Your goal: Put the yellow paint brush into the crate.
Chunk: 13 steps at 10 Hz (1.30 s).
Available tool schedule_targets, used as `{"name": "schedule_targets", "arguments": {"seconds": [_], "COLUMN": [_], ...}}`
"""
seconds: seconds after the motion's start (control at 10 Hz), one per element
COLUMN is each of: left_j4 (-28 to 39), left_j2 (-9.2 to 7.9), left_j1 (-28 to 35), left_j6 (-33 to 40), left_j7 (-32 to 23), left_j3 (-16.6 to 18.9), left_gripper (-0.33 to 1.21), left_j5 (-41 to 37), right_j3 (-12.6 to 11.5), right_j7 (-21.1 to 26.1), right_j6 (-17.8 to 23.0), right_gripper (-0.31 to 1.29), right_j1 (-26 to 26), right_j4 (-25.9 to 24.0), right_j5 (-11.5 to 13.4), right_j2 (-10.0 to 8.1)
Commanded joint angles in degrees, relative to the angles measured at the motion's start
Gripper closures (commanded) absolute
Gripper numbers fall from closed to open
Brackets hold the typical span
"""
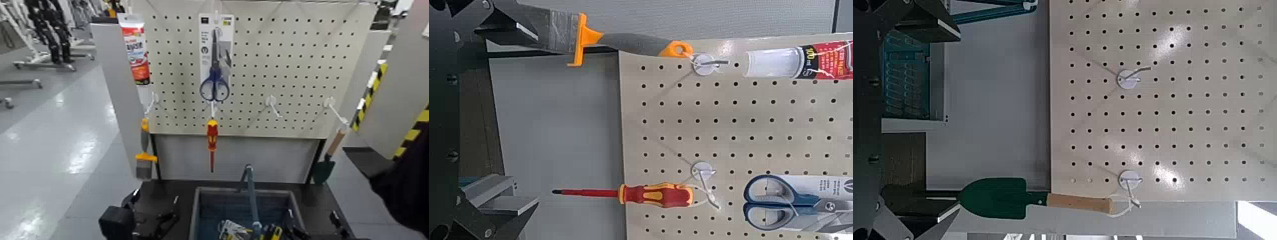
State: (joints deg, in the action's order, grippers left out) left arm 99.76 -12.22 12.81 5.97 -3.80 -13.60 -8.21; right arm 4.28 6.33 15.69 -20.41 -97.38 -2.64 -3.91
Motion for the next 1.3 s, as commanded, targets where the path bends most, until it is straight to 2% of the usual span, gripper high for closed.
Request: {"name": "schedule_targets", "arguments": {"seconds": [0.1, 0.5, 0.6, 0.9, 1.0, 1.3], "left_j4": [0.00, -0.18, -0.18, -0.80, -1.15, -1.41], "left_j2": [0.18, 0.35, 0.62, 4.13, 4.22, 1.41], "left_j1": [0.11, 0.02, -0.24, -3.84, -5.25, -9.03], "left_j6": [0.10, -0.25, -1.75, -9.92, -11.50, -15.99], "left_j7": [-0.07, 0.20, 1.78, 17.51, 20.85, 25.86], "left_j3": [0.15, 1.12, 2.52, 13.33, 15.35, 19.05], "left_gripper": [0.16, 0.16, 0.16, 0.16, 0.16, 0.16], "left_j5": [-0.14, -0.67, -1.02, -1.11, -0.76, -1.64], "right_j3": [-0.06, -0.06, -0.06, 0.20, 0.29, 0.46], "right_j7": [-0.09, -0.17, -0.09, -0.17, -0.17, -0.26], "right_j6": [-0.31, -0.31, -0.31, -0.22, -0.13, -0.04], "right_gripper": [0.12, 0.12, 0.13, 0.13, 0.13, 0.12], "right_j1": [0.02, 0.11, 0.20, 0.37, 0.37, 0.37], "right_j4": [-0.18, -0.09, -0.09, -0.09, -0.09, 0.00], "right_j5": [0.00, 0.00, 0.00, 0.00, 0.00, 0.00], "right_j2": [-0.04, -0.04, -0.04, -0.04, -0.04, 0.04]}}
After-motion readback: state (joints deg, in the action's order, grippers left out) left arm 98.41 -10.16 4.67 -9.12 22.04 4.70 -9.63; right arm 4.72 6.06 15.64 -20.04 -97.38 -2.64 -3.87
